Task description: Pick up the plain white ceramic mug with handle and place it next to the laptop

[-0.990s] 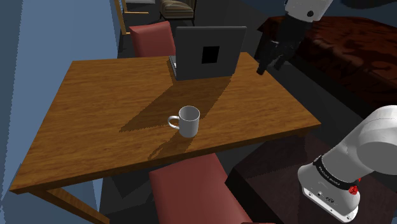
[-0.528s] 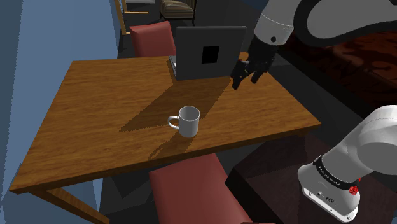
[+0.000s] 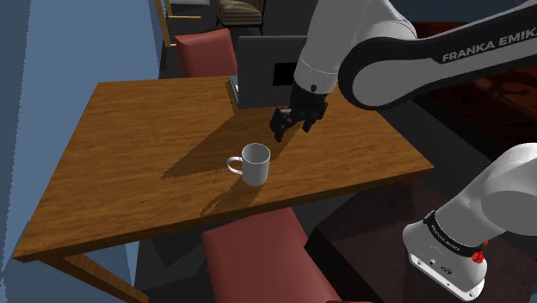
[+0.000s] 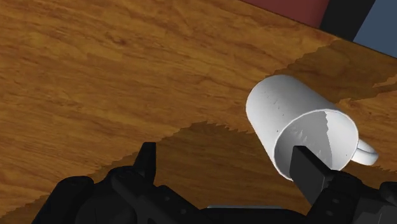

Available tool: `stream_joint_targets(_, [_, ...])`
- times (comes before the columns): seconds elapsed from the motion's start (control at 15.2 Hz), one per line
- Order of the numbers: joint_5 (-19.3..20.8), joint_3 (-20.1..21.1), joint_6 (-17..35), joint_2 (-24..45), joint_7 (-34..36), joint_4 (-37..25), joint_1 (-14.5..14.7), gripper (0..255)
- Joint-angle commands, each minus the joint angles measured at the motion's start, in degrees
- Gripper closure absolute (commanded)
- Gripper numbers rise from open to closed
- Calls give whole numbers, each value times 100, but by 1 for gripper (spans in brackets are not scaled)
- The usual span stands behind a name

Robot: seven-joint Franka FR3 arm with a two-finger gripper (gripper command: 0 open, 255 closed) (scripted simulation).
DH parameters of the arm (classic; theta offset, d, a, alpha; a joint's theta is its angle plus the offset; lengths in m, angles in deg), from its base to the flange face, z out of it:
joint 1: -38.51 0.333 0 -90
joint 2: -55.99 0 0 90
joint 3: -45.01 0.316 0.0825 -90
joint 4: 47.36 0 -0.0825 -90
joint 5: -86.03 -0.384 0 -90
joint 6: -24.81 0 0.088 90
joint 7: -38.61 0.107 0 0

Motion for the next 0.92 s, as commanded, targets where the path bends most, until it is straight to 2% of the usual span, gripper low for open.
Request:
stream_joint_targets(0.0, [288,252,276,415,410,-143,-65,0])
stream_joint_targets(0.26, [1163,629,623,1350,1331,-601,-164,0])
stream_joint_targets(0.86, [1704,591,1129,1881,1709,-494,-163,0])
